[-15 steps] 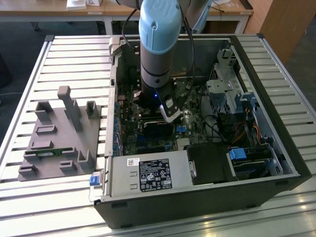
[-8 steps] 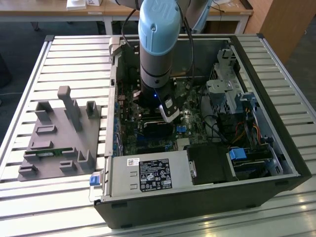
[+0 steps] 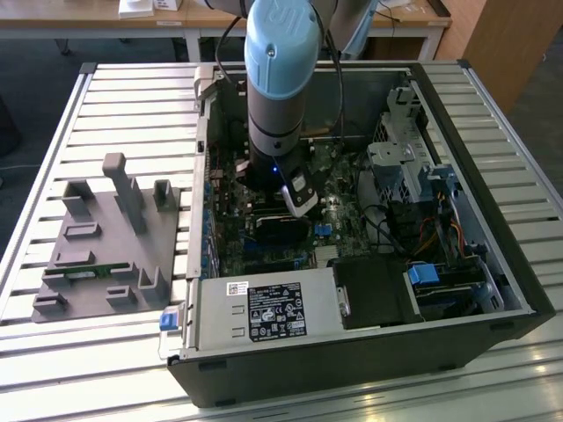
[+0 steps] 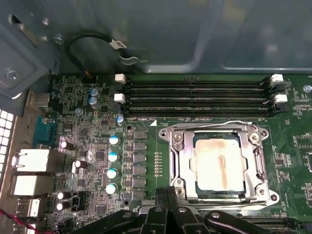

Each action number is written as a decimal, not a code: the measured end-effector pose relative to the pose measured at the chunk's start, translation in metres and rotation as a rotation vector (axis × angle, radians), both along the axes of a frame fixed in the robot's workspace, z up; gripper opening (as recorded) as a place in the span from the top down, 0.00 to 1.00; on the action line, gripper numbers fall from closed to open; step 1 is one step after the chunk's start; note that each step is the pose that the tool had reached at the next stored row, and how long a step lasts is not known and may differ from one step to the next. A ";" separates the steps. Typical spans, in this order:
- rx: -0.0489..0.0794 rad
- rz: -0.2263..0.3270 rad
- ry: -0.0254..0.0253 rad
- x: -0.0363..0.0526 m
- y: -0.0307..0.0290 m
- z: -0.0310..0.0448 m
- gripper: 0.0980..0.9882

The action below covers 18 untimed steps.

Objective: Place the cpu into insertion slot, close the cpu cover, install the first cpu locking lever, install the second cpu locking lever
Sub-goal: 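Install the second cpu locking lever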

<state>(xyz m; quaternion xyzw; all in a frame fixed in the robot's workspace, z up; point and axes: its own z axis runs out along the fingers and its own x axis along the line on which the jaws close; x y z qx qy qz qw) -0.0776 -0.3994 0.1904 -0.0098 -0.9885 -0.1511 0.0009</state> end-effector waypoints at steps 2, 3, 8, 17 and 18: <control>0.001 0.000 0.0002 -0.0003 0.0003 -0.0001 0.99; 0.001 0.000 0.0002 -0.0003 0.0003 -0.0001 0.99; -0.001 0.000 0.0001 -0.0004 0.0005 -0.0001 0.99; -0.001 0.000 0.0001 -0.0004 0.0007 0.0101 0.99; -0.001 0.000 0.0001 -0.0004 0.0007 0.0120 0.99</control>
